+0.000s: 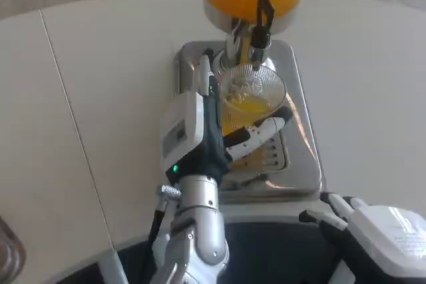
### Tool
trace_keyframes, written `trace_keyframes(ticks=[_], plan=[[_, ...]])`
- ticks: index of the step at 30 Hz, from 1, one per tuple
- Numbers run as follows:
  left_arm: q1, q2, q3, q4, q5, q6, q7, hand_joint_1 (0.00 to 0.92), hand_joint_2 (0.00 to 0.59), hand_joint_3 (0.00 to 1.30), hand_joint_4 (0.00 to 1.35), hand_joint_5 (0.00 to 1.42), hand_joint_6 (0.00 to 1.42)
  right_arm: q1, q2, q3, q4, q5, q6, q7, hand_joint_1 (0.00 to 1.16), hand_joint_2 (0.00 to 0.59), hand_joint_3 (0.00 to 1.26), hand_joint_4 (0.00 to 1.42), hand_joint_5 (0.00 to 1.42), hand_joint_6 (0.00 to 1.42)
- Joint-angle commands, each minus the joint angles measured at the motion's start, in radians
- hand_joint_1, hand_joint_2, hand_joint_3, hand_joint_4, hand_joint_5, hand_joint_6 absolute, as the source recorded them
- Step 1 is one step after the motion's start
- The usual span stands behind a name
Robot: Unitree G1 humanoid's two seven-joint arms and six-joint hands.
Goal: Grasp the cup under the faucet to collect the drink, then remove the cup.
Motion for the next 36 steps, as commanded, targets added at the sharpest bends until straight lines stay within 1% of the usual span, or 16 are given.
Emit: trace_keyframes(ticks=[1,4,8,12,14,15,19,20,22,23,24,28,32,34,35,36], plan=[[-0.025,-0.031,-0.018,0.041,0.009,0.031,0.027,0.440,0.056,0.00,0.00,0.34,0.38,-0.002,0.071,-0.037,-0.014,0.030,0.012,0.008,0.72,0.436,0.18,0.00,0.00,0.00],[-0.039,-0.039,-0.023,0.062,0.008,0.048,0.044,0.437,0.055,0.00,0.00,0.36,0.40,-0.011,0.067,-0.052,-0.014,0.040,0.016,0.018,0.72,0.435,0.18,0.00,0.00,0.00],[-0.057,-0.047,-0.031,0.092,0.000,0.052,0.068,0.426,0.058,0.00,0.00,0.42,0.45,-0.020,0.067,-0.060,-0.014,0.044,0.025,0.035,0.73,0.431,0.18,0.00,0.00,0.00],[-0.067,-0.053,-0.036,0.122,-0.011,0.043,0.091,0.425,0.062,0.00,0.00,0.49,0.55,-0.036,0.065,-0.065,-0.014,0.039,0.041,0.049,0.74,0.430,0.18,0.00,0.00,0.00],[-0.069,-0.057,-0.035,0.135,-0.016,0.032,0.108,0.430,0.067,0.00,0.05,0.53,0.61,-0.045,0.062,-0.068,-0.014,0.037,0.052,0.056,0.74,0.432,0.18,0.00,0.00,0.00],[-0.070,-0.058,-0.034,0.141,-0.019,0.027,0.116,0.431,0.067,0.02,0.08,0.55,0.65,-0.048,0.060,-0.069,-0.014,0.036,0.058,0.060,0.74,0.432,0.18,0.00,0.00,0.00],[-0.074,-0.062,-0.028,0.165,-0.032,0.004,0.147,0.431,0.083,0.17,0.22,0.67,0.82,-0.053,0.056,-0.069,-0.014,0.032,0.073,0.067,0.75,0.437,0.18,0.00,0.00,0.00],[-0.075,-0.063,-0.026,0.172,-0.036,-0.004,0.157,0.433,0.084,0.21,0.27,0.72,0.91,-0.053,0.055,-0.067,-0.014,0.030,0.076,0.068,0.75,0.438,0.18,0.00,0.00,0.00],[-0.076,-0.063,-0.018,0.185,-0.046,-0.022,0.172,0.443,0.098,0.35,0.41,0.83,1.08,-0.053,0.054,-0.064,-0.014,0.027,0.081,0.071,0.75,0.441,0.18,0.00,0.00,0.00],[-0.075,-0.062,-0.015,0.189,-0.052,-0.031,0.180,0.460,0.100,0.42,0.48,0.89,1.14,-0.053,0.054,-0.062,-0.014,0.024,0.083,0.072,0.75,0.442,0.18,0.00,0.00,0.00],[-0.074,-0.061,-0.014,0.192,-0.058,-0.037,0.186,0.466,0.095,0.45,0.52,0.91,1.19,-0.053,0.054,-0.059,-0.014,0.022,0.085,0.074,0.75,0.443,0.18,0.00,0.00,0.00],[-0.066,-0.055,-0.006,0.200,-0.075,-0.074,0.204,0.490,0.091,0.54,0.61,0.97,1.25,-0.054,0.056,-0.046,-0.014,0.010,0.091,0.080,0.75,0.445,0.18,0.00,0.00,0.00],[-0.054,-0.055,0.013,0.199,-0.096,-0.098,0.224,0.502,0.070,0.62,0.71,1.04,1.32,-0.064,0.051,-0.033,-0.014,-0.006,0.098,0.093,0.75,0.445,0.18,0.00,0.00,0.00],[-0.049,-0.052,0.014,0.195,-0.100,-0.108,0.231,0.521,0.055,0.70,0.79,1.10,1.40,-0.067,0.049,-0.029,-0.014,-0.012,0.101,0.096,0.75,0.446,0.18,0.00,0.00,0.00],[-0.047,-0.051,0.015,0.193,-0.101,-0.112,0.234,0.533,0.053,0.75,0.85,1.14,1.42,-0.068,0.049,-0.027,-0.014,-0.014,0.102,0.097,0.75,0.446,0.18,0.00,0.00,0.00],[-0.044,-0.049,0.017,0.185,-0.102,-0.117,0.238,0.552,0.053,0.82,0.94,1.20,1.42,-0.069,0.048,-0.026,-0.014,-0.016,0.102,0.097,0.75,0.446,0.18,0.00,0.00,0.00]])
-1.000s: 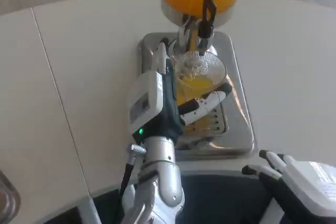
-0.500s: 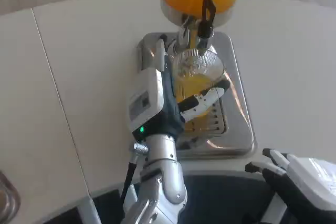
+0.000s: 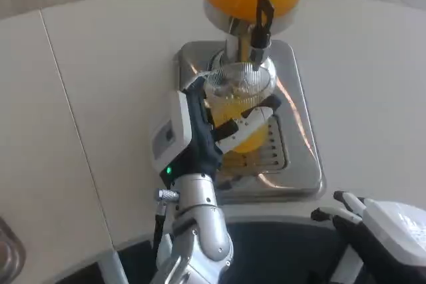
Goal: Grasp the cup under the faucet to collect the drink, then remove the cup.
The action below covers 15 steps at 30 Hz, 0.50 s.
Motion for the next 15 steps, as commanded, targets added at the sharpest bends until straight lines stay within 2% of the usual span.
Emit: trace_keyframes(ticks=[1,6,15], plan=[[0.034,-0.035,0.008,-0.013,-0.016,-0.022,0.016,0.560,0.052,0.86,0.99,1.24,1.42,-0.004,0.043,0.006,-0.014,-0.014,0.008,0.011,0.76,0.446,0.18,0.00,0.00,0.00],[0.072,0.005,0.015,-0.092,-0.015,-0.047,-0.021,0.591,0.039,0.92,1.11,1.33,1.42,-0.005,0.029,0.011,-0.014,-0.009,0.000,-0.007,0.76,0.444,0.18,0.00,0.00,0.00],[0.208,0.097,0.032,-0.331,-0.004,-0.097,-0.126,0.606,0.022,0.93,1.13,1.35,1.42,-0.023,-0.008,-0.011,-0.011,0.030,-0.004,-0.042,0.77,0.431,0.17,0.00,0.00,0.00]])
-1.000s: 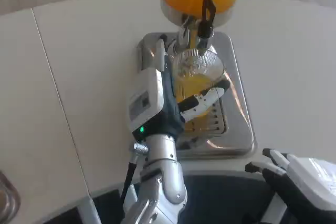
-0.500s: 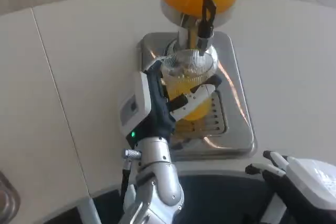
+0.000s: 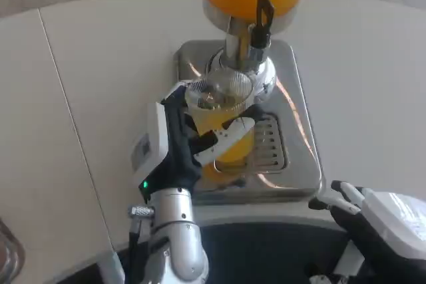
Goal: Grasp the cup under the faucet to collect the drink, then remove the cup.
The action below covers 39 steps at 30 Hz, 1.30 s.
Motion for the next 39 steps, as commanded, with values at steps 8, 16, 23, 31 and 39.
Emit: trace_keyframes(ticks=[8,16,23,31,39], plan=[[0.167,0.115,0.061,-0.308,-0.019,-0.092,-0.141,0.608,0.016,0.93,1.13,1.34,1.42,-0.008,-0.027,-0.009,0.004,0.033,-0.016,-0.059,0.76,0.425,0.16,0.00,0.00,0.00],[0.257,0.170,0.124,-0.429,-0.048,-0.115,-0.222,0.616,0.005,0.93,1.13,1.34,1.42,-0.053,-0.044,-0.009,0.037,0.023,-0.017,-0.090,0.76,0.421,0.14,0.00,0.00,0.00],[0.333,0.224,0.189,-0.548,-0.089,-0.142,-0.299,0.617,0.004,0.93,1.13,1.34,1.42,-0.096,-0.049,0.010,0.060,-0.005,-0.033,-0.117,0.74,0.426,0.13,0.00,0.00,0.00],[0.437,0.260,0.279,-0.693,-0.148,-0.151,-0.387,0.617,0.003,0.93,1.13,1.34,1.42,-0.158,-0.047,0.048,0.100,-0.050,-0.046,-0.134,0.71,0.432,0.11,0.00,0.00,0.00],[0.605,0.278,0.370,-0.890,-0.240,-0.188,-0.502,0.622,0.000,0.93,1.13,1.34,1.42,-0.160,-0.012,0.147,0.159,-0.107,-0.061,-0.209,0.70,0.435,0.10,0.00,0.00,0.00]])
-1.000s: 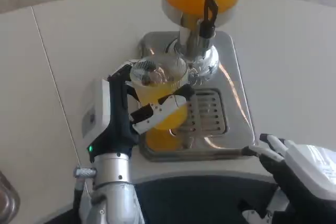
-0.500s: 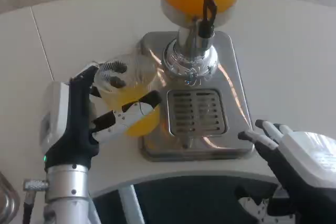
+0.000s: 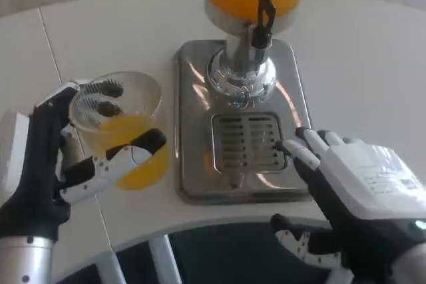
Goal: Grasp the cup under the faucet to collect the drink, then remove the cup.
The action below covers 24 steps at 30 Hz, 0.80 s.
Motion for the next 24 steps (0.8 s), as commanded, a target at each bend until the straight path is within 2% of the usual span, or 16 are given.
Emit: trace_keyframes(ticks=[1,10,13,19,24], plan=[[0.085,0.014,0.054,-0.131,-0.063,-0.073,-0.052,0.622,0.000,0.93,1.13,1.34,1.42,0.003,0.012,0.043,0.047,-0.022,-0.008,-0.057,0.70,0.435,0.10,0.00,0.00,0.00],[0.215,0.040,0.196,-0.217,-0.195,-0.159,-0.163,0.625,0.000,0.93,1.13,1.34,1.42,0.019,0.022,0.123,0.104,-0.058,-0.001,-0.118,0.69,0.438,0.10,0.00,0.00,0.00],[0.228,0.044,0.224,-0.222,-0.218,-0.176,-0.187,0.625,0.000,0.93,1.13,1.34,1.42,0.035,0.023,0.148,0.115,-0.062,0.005,-0.139,0.69,0.441,0.10,0.00,0.00,0.00],[0.248,0.048,0.255,-0.227,-0.231,-0.211,-0.223,0.626,0.000,0.93,1.13,1.34,1.42,0.077,0.023,0.225,0.119,-0.126,0.002,-0.175,0.69,0.438,0.08,0.00,0.00,0.00],[0.241,0.055,0.245,-0.208,-0.219,-0.246,-0.256,0.626,0.000,0.93,1.13,1.34,1.42,0.113,0.027,0.263,0.110,-0.160,0.014,-0.179,0.68,0.441,0.07,0.00,0.00,0.00]])
